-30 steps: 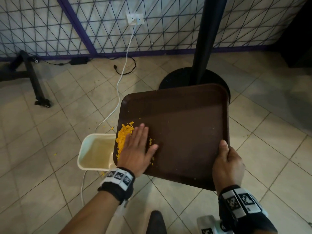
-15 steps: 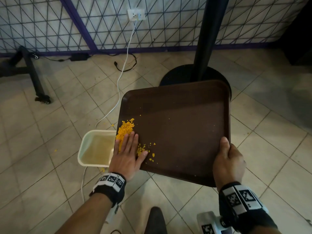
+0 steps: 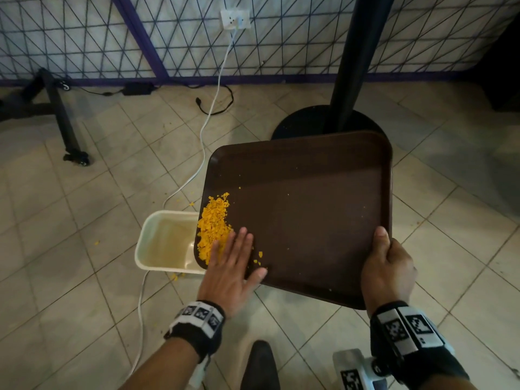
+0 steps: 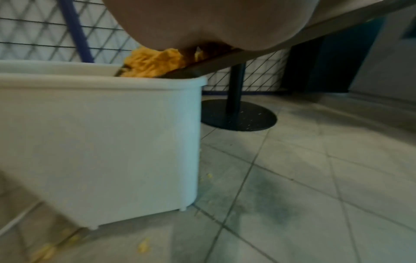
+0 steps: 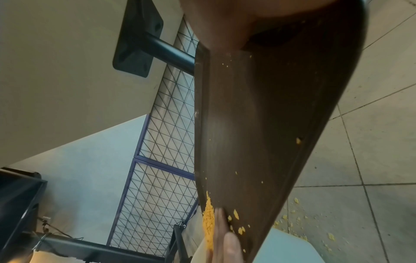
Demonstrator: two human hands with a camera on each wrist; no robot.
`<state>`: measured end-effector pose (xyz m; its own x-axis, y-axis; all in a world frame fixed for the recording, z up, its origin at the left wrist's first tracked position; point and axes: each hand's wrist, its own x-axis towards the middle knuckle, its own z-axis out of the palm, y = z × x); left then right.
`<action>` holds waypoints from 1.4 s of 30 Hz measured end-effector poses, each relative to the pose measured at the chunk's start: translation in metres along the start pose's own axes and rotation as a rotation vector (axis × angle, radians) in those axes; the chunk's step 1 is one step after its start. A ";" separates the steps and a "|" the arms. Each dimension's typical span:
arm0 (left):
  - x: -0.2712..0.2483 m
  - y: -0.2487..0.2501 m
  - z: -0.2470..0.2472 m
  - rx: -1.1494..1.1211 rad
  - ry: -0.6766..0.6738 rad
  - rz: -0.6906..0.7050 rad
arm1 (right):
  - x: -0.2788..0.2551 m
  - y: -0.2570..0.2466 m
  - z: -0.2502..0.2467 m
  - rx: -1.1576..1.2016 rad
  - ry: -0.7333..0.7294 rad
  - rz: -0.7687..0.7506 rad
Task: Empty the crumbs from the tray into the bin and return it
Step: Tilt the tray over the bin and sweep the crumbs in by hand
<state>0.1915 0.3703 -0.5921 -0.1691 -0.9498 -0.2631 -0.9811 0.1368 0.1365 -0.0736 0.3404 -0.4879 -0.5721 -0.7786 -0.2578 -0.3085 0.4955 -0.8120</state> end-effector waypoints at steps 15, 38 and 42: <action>-0.016 0.048 -0.004 -0.057 0.005 0.196 | -0.001 0.000 0.000 -0.023 0.014 -0.014; -0.040 0.000 -0.001 -0.052 -0.076 0.155 | 0.000 0.001 0.002 -0.018 0.031 -0.052; -0.046 -0.048 0.001 0.027 -0.086 0.072 | 0.000 0.001 0.003 -0.027 0.027 -0.053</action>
<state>0.2467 0.4075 -0.5871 -0.2451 -0.9098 -0.3348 -0.9682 0.2121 0.1325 -0.0716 0.3398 -0.4904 -0.5744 -0.7936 -0.2004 -0.3593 0.4644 -0.8094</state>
